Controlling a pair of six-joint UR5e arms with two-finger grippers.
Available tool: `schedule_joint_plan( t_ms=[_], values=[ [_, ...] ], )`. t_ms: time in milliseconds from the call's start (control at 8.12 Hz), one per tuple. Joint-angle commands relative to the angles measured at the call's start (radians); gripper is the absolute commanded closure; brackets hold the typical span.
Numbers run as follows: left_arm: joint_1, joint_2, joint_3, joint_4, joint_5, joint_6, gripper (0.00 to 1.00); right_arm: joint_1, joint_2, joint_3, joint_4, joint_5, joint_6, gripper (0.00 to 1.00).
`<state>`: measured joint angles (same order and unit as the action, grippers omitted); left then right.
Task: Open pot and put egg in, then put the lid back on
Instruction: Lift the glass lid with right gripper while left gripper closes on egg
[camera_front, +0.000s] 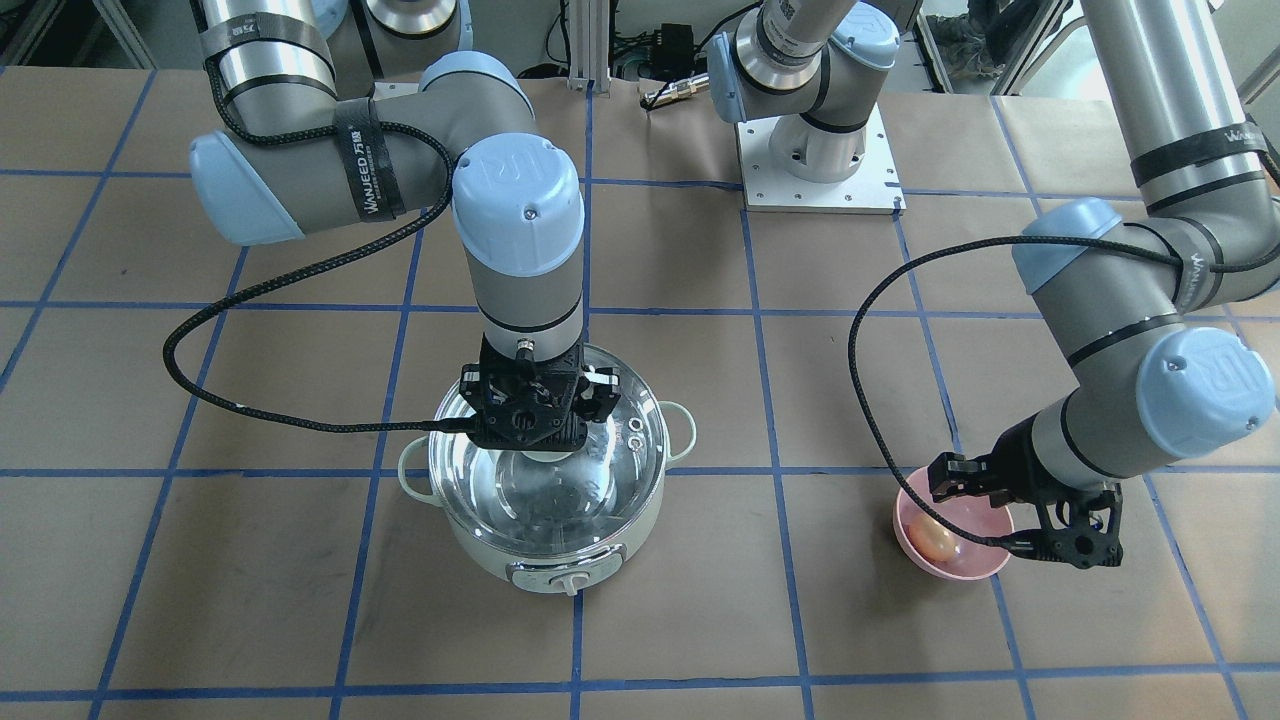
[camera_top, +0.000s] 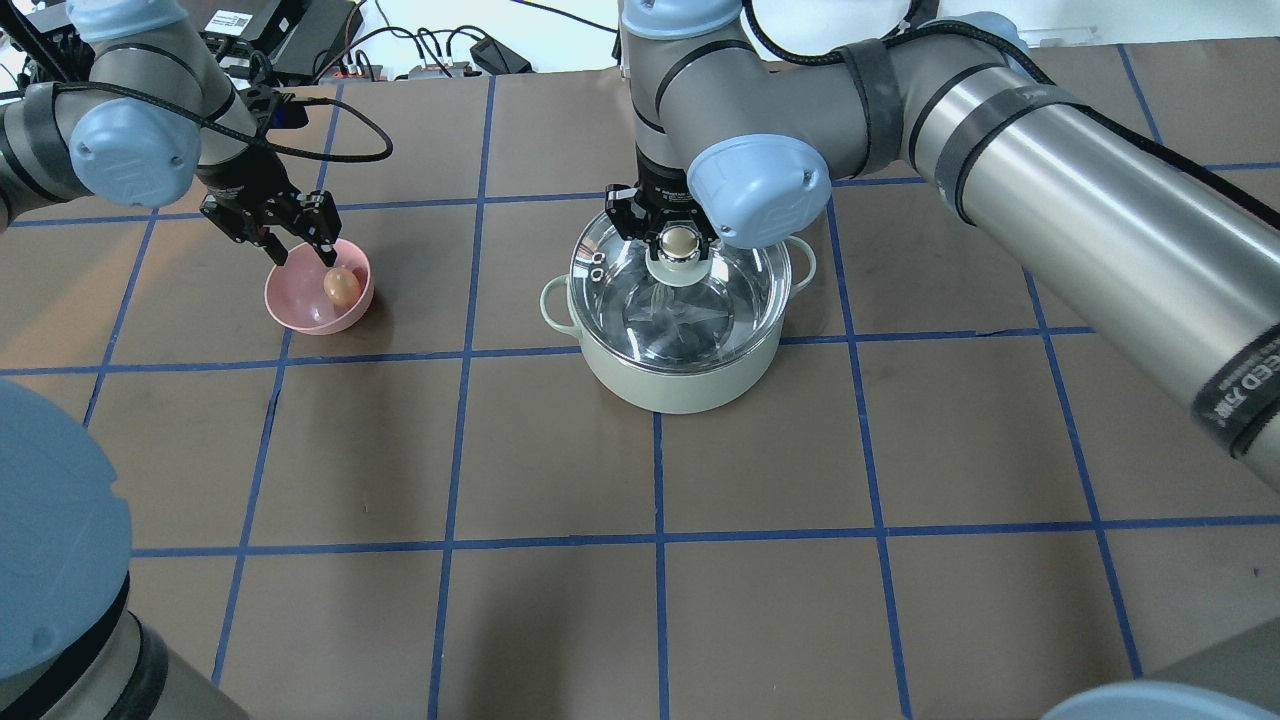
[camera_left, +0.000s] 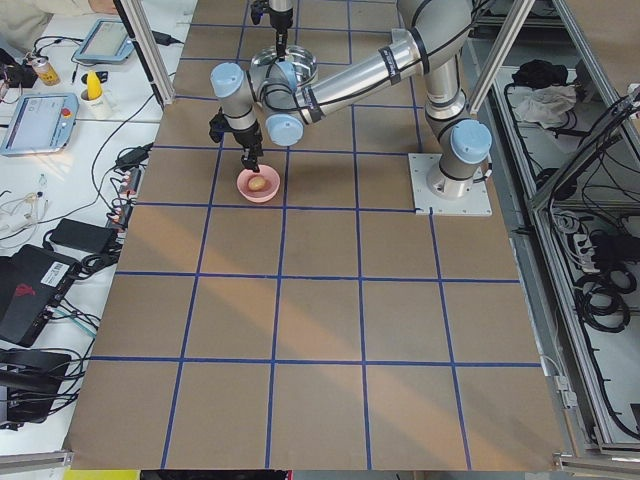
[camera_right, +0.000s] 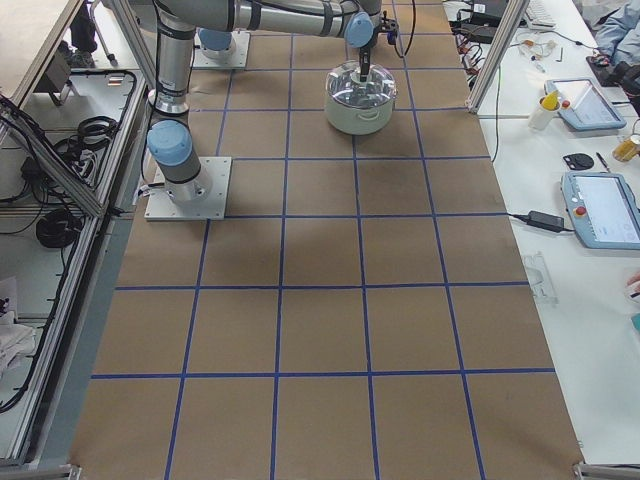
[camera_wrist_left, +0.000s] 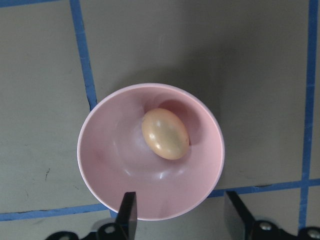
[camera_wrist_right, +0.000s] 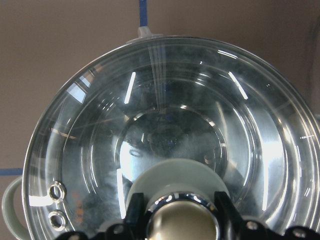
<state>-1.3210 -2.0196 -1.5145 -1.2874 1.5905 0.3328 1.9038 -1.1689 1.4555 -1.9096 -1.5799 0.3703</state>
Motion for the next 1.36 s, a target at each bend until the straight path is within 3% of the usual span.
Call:
schedule_joint_plan(
  t_ms=[0,246,739,862,1232],
  values=[
    [0.002,-0.039,0.002,0.011,0.002,-0.015,0.34,-0.011,-0.012,-0.012,0.006,0.009,-0.004,0.77],
    [0.005,-0.068,0.0,0.023,-0.006,-0.018,0.34,-0.041,-0.04,-0.036,0.033,0.014,-0.019,0.79],
    [0.006,-0.097,0.005,0.056,-0.003,-0.018,0.34,-0.267,-0.127,-0.041,0.185,0.018,-0.399,0.87],
    [0.008,-0.1,0.008,0.056,-0.001,-0.02,0.34,-0.322,-0.138,-0.031,0.19,0.014,-0.547,0.89],
    [0.011,-0.113,0.005,0.056,-0.003,-0.011,0.34,-0.448,-0.143,0.012,0.207,-0.026,-0.704,0.98]
  ],
)
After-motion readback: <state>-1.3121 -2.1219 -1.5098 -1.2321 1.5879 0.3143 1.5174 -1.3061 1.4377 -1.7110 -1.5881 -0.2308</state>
